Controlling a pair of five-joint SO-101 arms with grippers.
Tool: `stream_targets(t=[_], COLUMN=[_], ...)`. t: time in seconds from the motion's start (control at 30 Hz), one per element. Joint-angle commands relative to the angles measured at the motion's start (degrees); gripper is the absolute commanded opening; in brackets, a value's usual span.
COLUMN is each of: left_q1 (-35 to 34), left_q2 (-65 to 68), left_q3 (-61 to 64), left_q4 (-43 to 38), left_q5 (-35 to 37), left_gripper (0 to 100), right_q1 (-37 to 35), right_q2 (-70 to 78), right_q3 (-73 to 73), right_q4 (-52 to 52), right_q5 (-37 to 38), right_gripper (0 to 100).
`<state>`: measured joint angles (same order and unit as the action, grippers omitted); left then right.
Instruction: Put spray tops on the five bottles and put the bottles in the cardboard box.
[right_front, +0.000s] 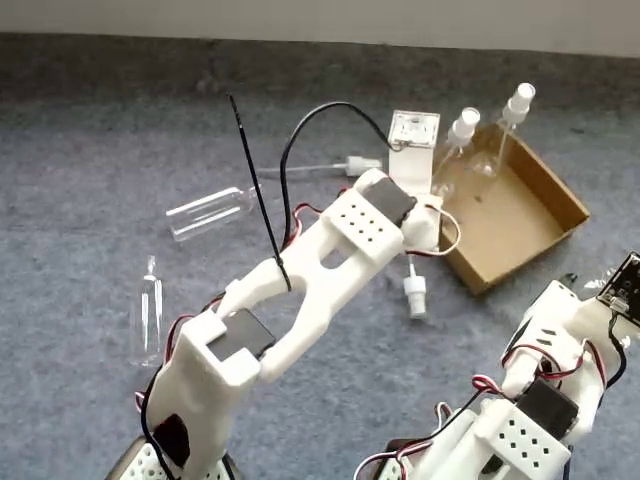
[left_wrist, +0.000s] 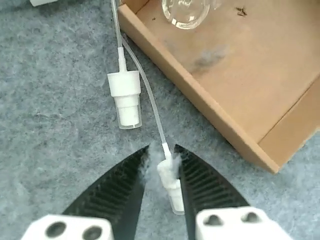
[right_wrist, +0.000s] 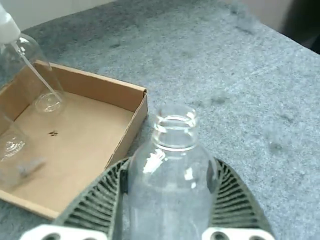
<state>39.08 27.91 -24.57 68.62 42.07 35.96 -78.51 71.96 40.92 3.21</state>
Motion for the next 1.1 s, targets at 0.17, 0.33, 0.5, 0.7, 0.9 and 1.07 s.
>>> stream_targets(t=[0.17,0.33,0.5,0.7,0.9,1.07], left_q1=[0.8,2.4,6.1,7.5,7.3,7.3], left_q2=[0.0,0.0,0.0,0.4,5.9,7.5], left_q3=[-3.3,-3.3,-2.9,-2.9,-3.0,-3.3], left_q4=[0.0,-0.1,-0.1,-0.3,-4.0,-3.9], left_q5=[6.9,9.1,9.1,9.1,9.1,9.1], left_gripper=[5,5,5,5,5,5], right_q1=[0.7,1.0,1.0,5.2,6.1,6.1], right_q2=[-0.8,-1.0,-1.0,-1.0,-1.0,-1.0], right_q3=[-0.7,-0.7,-0.7,-0.8,-0.7,-0.7], right_q4=[-6.5,-6.5,-6.5,-6.6,-6.7,-6.7], right_q5=[-0.3,-0.2,-0.1,-0.3,-0.4,-0.4], right_gripper=[10.8,10.8,10.8,10.8,10.8,10.8])
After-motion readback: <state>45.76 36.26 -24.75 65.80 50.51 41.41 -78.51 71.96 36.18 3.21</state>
